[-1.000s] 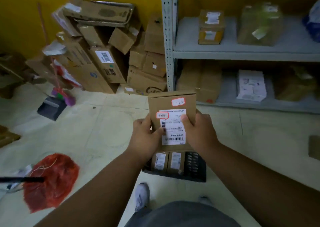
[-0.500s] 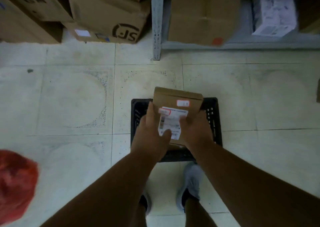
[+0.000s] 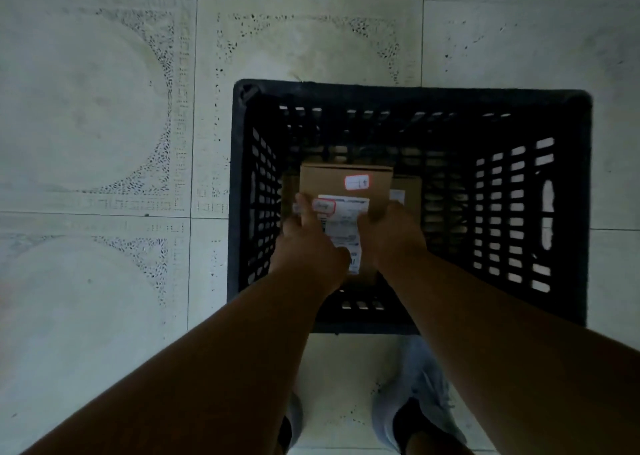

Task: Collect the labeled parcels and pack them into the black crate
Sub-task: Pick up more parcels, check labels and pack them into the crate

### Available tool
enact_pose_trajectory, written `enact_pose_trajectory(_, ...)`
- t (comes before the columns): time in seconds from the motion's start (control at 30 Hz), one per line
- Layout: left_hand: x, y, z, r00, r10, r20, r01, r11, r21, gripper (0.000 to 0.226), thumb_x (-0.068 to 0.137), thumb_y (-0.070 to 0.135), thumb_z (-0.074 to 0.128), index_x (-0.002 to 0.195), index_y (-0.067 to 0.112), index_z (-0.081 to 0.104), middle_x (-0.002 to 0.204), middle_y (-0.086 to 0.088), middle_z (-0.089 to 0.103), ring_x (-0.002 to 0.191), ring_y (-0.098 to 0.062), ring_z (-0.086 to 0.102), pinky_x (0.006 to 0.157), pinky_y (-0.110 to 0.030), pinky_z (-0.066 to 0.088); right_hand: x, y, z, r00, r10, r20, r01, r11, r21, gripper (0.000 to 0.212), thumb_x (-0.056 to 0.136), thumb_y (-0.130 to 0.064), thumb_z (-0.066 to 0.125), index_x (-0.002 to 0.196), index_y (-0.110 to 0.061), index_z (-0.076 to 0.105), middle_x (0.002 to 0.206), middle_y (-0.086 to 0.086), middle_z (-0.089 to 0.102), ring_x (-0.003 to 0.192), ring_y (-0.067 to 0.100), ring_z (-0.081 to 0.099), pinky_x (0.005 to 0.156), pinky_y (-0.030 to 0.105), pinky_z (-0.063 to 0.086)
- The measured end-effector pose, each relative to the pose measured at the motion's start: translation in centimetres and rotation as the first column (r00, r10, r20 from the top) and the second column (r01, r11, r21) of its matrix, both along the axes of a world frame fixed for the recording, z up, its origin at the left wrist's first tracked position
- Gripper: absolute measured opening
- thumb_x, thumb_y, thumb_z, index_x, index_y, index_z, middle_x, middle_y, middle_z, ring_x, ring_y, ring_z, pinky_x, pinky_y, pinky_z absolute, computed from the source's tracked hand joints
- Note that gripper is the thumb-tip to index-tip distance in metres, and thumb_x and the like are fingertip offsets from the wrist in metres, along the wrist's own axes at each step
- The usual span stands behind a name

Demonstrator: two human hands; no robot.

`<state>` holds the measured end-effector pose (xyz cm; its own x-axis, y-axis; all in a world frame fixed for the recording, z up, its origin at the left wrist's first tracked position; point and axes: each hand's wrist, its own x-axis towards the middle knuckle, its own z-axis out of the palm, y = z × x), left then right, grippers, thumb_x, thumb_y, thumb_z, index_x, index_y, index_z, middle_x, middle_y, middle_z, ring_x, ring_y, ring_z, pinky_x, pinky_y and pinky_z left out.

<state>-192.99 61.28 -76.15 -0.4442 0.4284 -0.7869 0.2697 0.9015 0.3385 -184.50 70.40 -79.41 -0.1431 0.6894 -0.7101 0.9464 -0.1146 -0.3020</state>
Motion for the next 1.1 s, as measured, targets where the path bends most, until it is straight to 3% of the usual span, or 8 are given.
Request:
enact_pose_trajectory(0.1,-0.9,0.4,-3.0,0.998,-0.069,-0.011,0.068,0.993,-0.094,0.089,0.088,0.033,0.059,0.155,0.032,0.0,0.151,-0.017,0.024,0.131,-0.037,0.039,0.102,-0.049,0.046,-0.7,-0.2,-2.5,0.999,0.044,-0.016,-0.046,0.995,-0.088,0.03,0.098,-0.033,0.052,0.118,-0.011,0.056,0.113,0.008,0.062,0.087,0.019,0.059,0.063,0.026,0.047)
enact_pose_trajectory(0.3,-2.0,0.0,-6.1,0.999,-0.033,-0.029,0.028,0.985,-0.169,0.08,0.09,0.033,0.058,0.155,0.021,0.012,0.149,-0.019,0.026,0.133,-0.039,0.036,0.107,-0.05,0.041,-2.2,-0.9,-4.2,0.987,0.142,-0.079,-0.152,0.978,-0.141,0.034,0.099,-0.032,0.05,0.116,-0.003,0.057,0.117,0.017,0.063,0.104,0.03,0.06,0.089,0.039,0.052)
enact_pose_trajectory(0.5,-2.1,-1.1,-6.8,0.99,-0.131,-0.042,0.121,0.975,-0.184,0.087,0.088,0.038,0.061,0.155,0.019,0.009,0.152,-0.021,0.02,0.137,-0.041,0.03,0.11,-0.051,0.036,-2.1,-2.3,-5.2,0.987,0.118,-0.111,-0.134,0.979,-0.151,0.038,0.094,-0.035,0.058,0.118,-0.006,0.053,0.118,0.014,0.057,0.103,0.029,0.059,0.082,0.035,0.052)
enact_pose_trajectory(0.63,-2.1,-0.8,-7.1,0.992,-0.123,-0.039,0.114,0.976,-0.183,0.089,0.086,0.038,0.064,0.153,0.012,0.011,0.154,-0.02,0.015,0.138,-0.041,0.03,0.11,-0.054,0.034,-1.8,-2.2,-5.4,0.98,0.11,-0.168,-0.138,0.976,-0.168,0.04,0.093,-0.033,0.062,0.123,-0.008,0.055,0.123,0.012,0.06,0.108,0.027,0.06,0.087,0.036,0.052)
enact_pose_trajectory(0.83,-1.7,-1.3,-7.3,0.973,-0.229,0.001,0.223,0.948,-0.226,0.09,0.093,0.032,0.057,0.156,0.013,-0.005,0.16,-0.022,-0.01,0.146,-0.043,0.014,0.117,-0.052,0.025,-2.2,-1.7,-5.5,0.947,0.307,-0.09,-0.32,0.928,-0.193,0.037,0.094,-0.033,0.059,0.118,-0.004,0.058,0.118,0.013,0.062,0.101,0.025,0.062,0.08,0.032,0.053)
enact_pose_trajectory(0.97,-2.1,0.3,-2.6,0.983,-0.162,0.09,0.177,0.964,-0.199,0.067,0.098,0.023,0.047,0.156,0.022,0.013,0.159,-0.017,0.016,0.139,-0.034,0.034,0.111,-0.043,0.036,-3.0,0.3,-1.0,0.915,0.401,-0.036,-0.402,0.903,-0.149,0.025,0.096,-0.027,0.053,0.102,-0.003,0.06,0.11,0.016,0.06,0.098,0.028,0.061,0.077,0.032,0.049)
enact_pose_trajectory(1.03,-2.1,1.4,2.3,0.985,-0.168,0.038,0.17,0.983,-0.07,0.057,0.096,0.019,0.047,0.15,0.024,0.03,0.147,-0.012,0.041,0.125,-0.029,0.051,0.1,-0.043,0.049,-3.0,1.8,3.7,0.925,0.376,-0.059,-0.378,0.926,-0.01,0.03,0.094,-0.026,0.055,0.114,-0.004,0.06,0.12,0.017,0.059,0.103,0.03,0.06,0.076,0.032,0.046)
enact_pose_trajectory(1.1,-1.9,2.5,8.9,0.99,-0.141,-0.024,0.142,0.987,0.079,0.047,0.097,0.015,0.044,0.143,0.024,0.042,0.139,-0.007,0.052,0.112,-0.022,0.058,0.087,-0.035,0.053,-2.6,2.9,9.7,0.936,0.333,-0.117,-0.325,0.942,0.08,0.042,0.094,-0.028,0.059,0.13,-0.008,0.055,0.135,0.017,0.052,0.115,0.03,0.056,0.086,0.033,0.047)
